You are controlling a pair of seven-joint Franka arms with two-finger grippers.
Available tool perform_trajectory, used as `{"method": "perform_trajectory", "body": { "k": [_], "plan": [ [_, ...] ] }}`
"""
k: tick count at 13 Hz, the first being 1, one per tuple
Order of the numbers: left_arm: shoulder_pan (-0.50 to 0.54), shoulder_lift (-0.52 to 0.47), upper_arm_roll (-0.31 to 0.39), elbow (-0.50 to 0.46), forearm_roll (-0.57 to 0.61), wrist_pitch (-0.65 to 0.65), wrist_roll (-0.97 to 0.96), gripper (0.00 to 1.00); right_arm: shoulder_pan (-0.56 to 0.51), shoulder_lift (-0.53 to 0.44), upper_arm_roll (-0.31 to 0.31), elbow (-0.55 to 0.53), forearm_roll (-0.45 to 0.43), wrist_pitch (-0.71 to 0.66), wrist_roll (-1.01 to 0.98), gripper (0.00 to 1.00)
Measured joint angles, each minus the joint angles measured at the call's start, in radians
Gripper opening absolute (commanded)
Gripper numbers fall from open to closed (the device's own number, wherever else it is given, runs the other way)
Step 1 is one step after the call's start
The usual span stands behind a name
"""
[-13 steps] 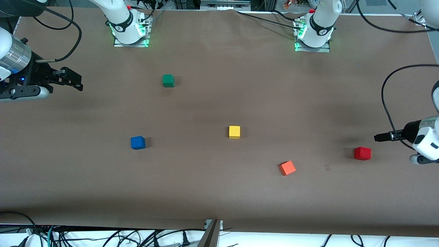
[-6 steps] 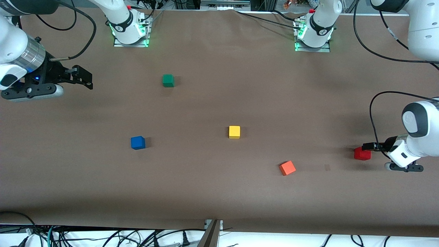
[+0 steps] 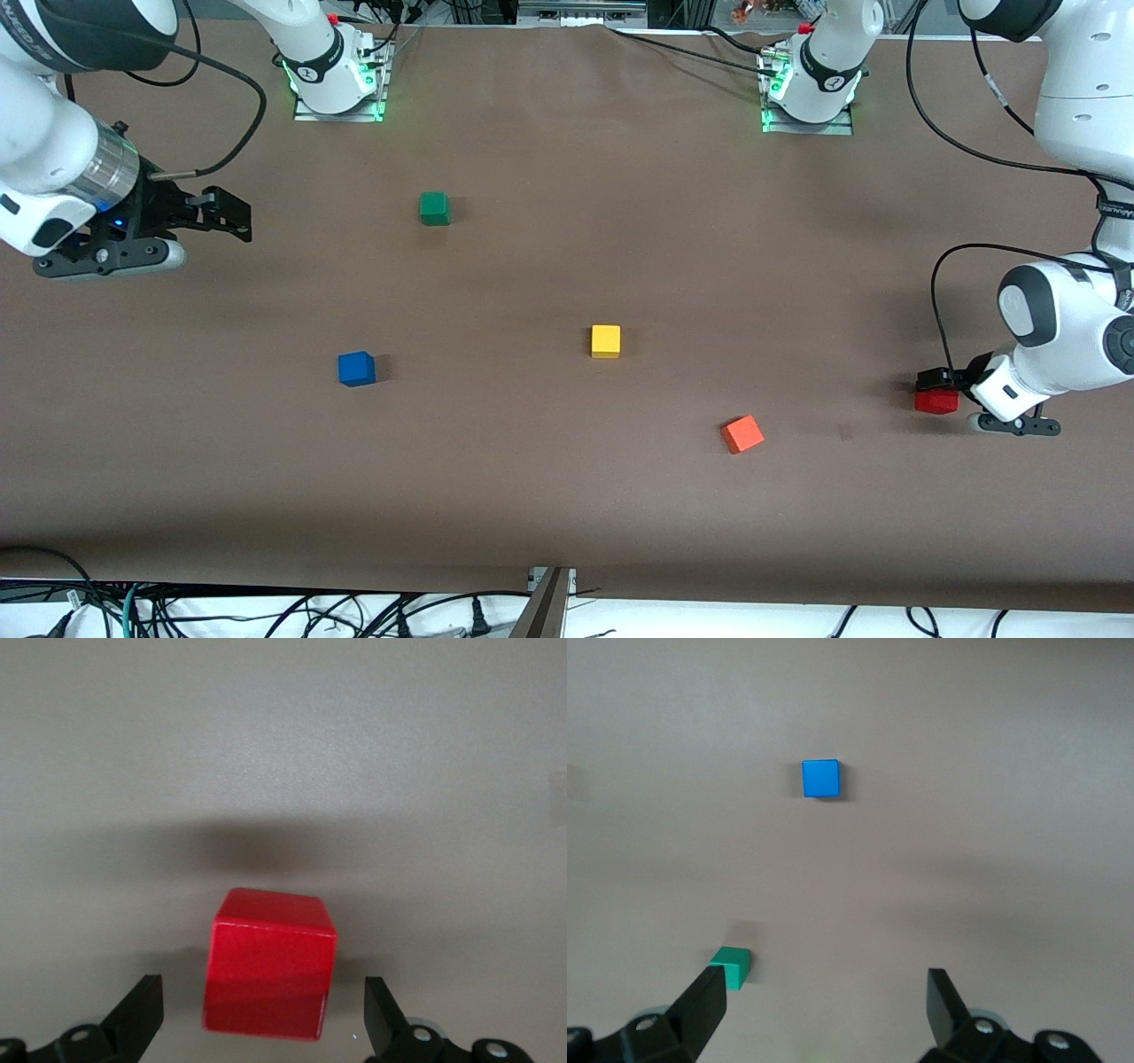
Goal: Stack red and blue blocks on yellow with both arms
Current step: 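Lift the red block with the left gripper while the right gripper grasps the blue block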
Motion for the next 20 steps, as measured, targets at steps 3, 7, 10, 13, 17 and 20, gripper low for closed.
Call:
{"method": "perform_trajectory", "body": {
  "k": [3,7,10,13,17,20],
  "plan": [
    [-0.013,0.002,-0.001,0.0,0.0,0.005,0.004,0.0,-0.004,0.05,-0.003,0.0,-0.001,0.0,0.0,1.0],
    [-0.021,-0.019,-0.046,0.028,0.0,0.0,-0.006,0.0,-0.012,0.128,-0.007,-0.001,-0.001,0.019,0.0,1.0],
    [-0.094,-0.061,-0.113,0.1,0.0,-0.134,-0.223,0.0,-0.013,0.16,-0.01,0.0,0.0,0.046,0.0,1.0],
    [-0.281,-0.087,-0.133,0.161,0.0,-0.243,-0.568,0.0,-0.009,0.22,-0.004,-0.002,0.001,0.191,0.0,1.0],
    [-0.591,-0.067,-0.127,0.196,0.0,-0.254,-0.872,0.0,0.023,0.408,0.016,-0.005,0.017,0.516,-0.036,1.0],
    [-0.693,-0.024,-0.12,0.223,0.0,-0.252,-0.907,0.0,0.026,0.522,0.024,-0.002,0.107,0.632,-0.067,1.0]
  ]
}}
